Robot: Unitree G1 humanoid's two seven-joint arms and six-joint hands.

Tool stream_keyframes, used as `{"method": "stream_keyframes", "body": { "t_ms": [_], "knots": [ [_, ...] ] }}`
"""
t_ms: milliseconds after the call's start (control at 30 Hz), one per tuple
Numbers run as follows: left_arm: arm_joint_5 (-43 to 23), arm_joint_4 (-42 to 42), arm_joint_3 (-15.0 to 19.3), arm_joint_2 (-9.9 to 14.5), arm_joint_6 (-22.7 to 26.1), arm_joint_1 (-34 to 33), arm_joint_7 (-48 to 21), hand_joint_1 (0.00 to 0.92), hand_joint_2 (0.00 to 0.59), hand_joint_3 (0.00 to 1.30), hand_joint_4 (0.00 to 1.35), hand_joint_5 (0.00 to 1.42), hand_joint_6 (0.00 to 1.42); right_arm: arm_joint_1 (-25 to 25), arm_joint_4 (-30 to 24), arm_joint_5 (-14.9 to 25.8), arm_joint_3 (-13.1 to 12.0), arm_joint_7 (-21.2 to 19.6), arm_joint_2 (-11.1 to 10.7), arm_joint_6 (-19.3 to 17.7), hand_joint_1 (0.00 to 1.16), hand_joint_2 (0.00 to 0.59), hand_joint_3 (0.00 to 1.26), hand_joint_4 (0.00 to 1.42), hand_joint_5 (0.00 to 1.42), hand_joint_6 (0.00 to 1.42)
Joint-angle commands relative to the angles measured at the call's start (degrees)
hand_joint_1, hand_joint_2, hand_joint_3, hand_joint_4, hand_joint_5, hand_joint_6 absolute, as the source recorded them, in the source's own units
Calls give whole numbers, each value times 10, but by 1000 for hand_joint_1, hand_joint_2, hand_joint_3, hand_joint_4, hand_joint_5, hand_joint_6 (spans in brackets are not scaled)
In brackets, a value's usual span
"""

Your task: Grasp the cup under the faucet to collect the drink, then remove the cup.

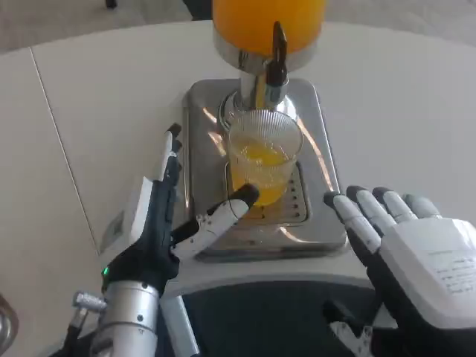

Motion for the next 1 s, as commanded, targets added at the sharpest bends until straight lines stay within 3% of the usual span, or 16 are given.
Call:
{"method": "stream_keyframes", "body": {
  "t_ms": [33,367,733,1000],
  "knots": [
    [-4,28,-10,-13,-10,-24,21,202,49,0,0,167,361,13,-10,-7,-16,1,61,-25,625,423,42,0,0,0],
    [-3,93,-28,-27,-42,-72,68,277,43,0,0,172,375,23,-10,-30,-20,8,79,-15,623,421,44,0,0,0],
    [-27,168,-28,-37,-98,-117,94,356,50,0,0,184,394,34,-10,-24,-16,23,85,1,622,426,68,0,0,0],
    [-13,217,-43,-31,-110,-150,111,466,68,0,0,172,392,23,-10,8,-49,46,73,8,625,417,104,0,0,0]
  ]
}}
